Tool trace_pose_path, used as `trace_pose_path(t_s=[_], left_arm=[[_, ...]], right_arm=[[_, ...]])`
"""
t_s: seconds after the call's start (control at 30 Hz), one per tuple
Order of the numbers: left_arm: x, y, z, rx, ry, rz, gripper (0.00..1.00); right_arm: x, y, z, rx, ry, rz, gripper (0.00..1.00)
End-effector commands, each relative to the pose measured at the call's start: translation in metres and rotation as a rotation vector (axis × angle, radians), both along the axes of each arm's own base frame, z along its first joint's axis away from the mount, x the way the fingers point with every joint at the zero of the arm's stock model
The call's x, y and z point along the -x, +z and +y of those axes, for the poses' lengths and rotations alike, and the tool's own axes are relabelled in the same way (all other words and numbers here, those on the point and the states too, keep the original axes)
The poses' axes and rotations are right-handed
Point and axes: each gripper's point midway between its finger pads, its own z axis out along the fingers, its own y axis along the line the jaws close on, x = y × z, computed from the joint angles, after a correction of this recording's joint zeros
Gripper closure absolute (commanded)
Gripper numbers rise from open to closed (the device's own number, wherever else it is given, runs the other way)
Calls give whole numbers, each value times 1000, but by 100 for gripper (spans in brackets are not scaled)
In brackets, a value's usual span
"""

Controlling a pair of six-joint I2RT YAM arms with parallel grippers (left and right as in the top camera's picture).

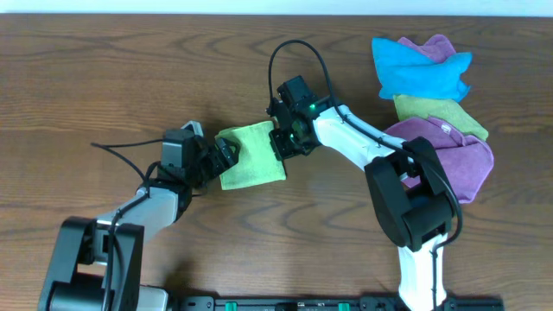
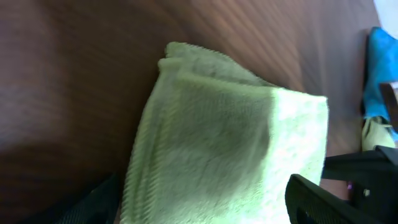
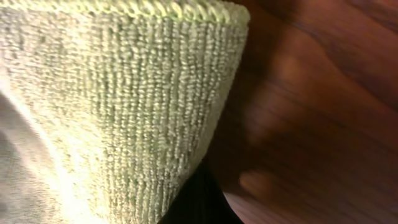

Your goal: Fold the cloth

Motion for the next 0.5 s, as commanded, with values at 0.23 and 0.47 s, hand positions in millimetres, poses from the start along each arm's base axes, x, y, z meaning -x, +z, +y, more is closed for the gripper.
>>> trace_pose_path(t_s=[0.23,0.47], left_arm=[[39,-44,-2,31,-7,197,17],[46,-47,-4,40,-19,233,56]], right_arm=[[9,2,27,-102,15,34,99],[4,2,24,-100,-7,32,99]])
